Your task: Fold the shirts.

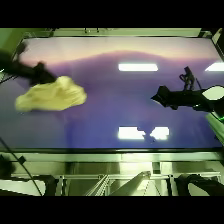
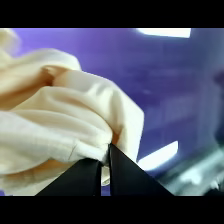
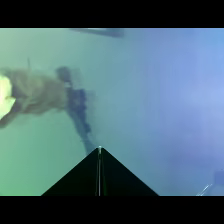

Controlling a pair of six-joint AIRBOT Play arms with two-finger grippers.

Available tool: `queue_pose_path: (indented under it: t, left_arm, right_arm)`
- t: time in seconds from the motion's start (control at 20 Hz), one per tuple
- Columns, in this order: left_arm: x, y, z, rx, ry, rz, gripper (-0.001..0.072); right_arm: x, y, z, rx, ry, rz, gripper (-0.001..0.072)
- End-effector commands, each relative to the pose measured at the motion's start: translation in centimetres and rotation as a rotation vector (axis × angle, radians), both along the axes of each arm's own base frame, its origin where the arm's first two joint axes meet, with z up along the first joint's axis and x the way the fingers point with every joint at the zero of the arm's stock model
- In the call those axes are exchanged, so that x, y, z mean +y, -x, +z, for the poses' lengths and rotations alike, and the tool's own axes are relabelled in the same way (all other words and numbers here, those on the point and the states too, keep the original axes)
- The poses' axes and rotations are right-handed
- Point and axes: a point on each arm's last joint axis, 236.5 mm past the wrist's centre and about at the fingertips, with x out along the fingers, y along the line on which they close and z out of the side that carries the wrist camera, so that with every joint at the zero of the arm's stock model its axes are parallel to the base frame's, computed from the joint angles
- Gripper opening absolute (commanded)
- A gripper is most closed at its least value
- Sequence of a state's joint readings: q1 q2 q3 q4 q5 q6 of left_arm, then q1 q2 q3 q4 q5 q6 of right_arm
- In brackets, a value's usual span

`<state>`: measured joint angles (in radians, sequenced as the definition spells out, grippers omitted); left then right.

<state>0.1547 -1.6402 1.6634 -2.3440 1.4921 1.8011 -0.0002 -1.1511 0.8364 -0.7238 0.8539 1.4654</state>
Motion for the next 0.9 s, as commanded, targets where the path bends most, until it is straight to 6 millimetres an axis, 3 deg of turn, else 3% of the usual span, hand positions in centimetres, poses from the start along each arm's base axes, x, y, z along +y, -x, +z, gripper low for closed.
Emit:
queue_pose_path:
  t: [0.0, 0.1, 0.2, 0.25, 0.35, 0.4, 0.45, 0.5, 0.6, 0.7, 0.8, 0.85]
  left_arm:
    - [-16.2, 5.1, 6.3, -0.135, 0.114, -0.444, 0.0019]
    - [-20.5, 7.5, 6.0, -0.142, 0.090, -0.570, 0.0019]
    - [-22.9, 9.0, 4.0, -0.110, 0.058, -0.636, 0.0024]
    - [-23.6, 9.9, 2.5, -0.080, 0.027, -0.673, 0.0102]
    - [-23.8, 10.3, -0.5, -0.028, -0.056, -0.693, 0.0680]
    - [-23.5, 10.1, -1.6, -0.005, -0.103, -0.674, 0.0720]
    - [-22.7, 9.6, -2.4, -0.006, -0.150, -0.669, 0.0720]
    - [-21.1, 8.8, -3.3, 0.002, -0.222, -0.635, 0.0720]
    - [-17.4, 7.0, -4.3, 0.016, -0.337, -0.554, 0.0720]
    - [-14.2, 5.8, -5.4, 0.067, -0.356, -0.451, 0.0716]
    - [-13.3, 6.2, -6.8, 0.171, -0.256, -0.376, 0.0716]
    - [-13.9, 7.0, -7.2, 0.227, -0.171, -0.359, 0.0716]
  right_arm:
    - [-3.7, -0.2, -0.1, 0.018, -0.003, -0.056, 0.0022]
    - [-5.1, 0.3, -0.3, 0.043, -0.011, -0.061, 0.0022]
    - [-6.1, 0.7, -0.4, 0.062, -0.021, -0.073, 0.0023]
    - [-6.3, 0.9, -0.4, 0.071, -0.026, -0.072, 0.0023]
    - [-6.0, 1.6, -0.5, 0.076, -0.024, -0.028, 0.0030]
    - [-5.7, 2.0, -0.5, 0.083, -0.027, -0.007, 0.0113]
    - [-5.4, 2.4, -0.5, 0.085, -0.025, 0.025, 0.0428]
    - [-5.4, 2.7, -0.6, 0.083, -0.017, 0.042, 0.0625]
    - [-6.2, 2.3, -0.9, 0.080, -0.001, 0.021, 0.0624]
    - [-8.5, 0.8, -1.4, 0.073, 0.005, -0.055, 0.0621]
    - [-10.7, -0.9, -2.7, 0.104, -0.004, -0.096, 0.0483]
    - [-11.2, -1.9, -3.7, 0.129, -0.010, -0.097, 0.0473]
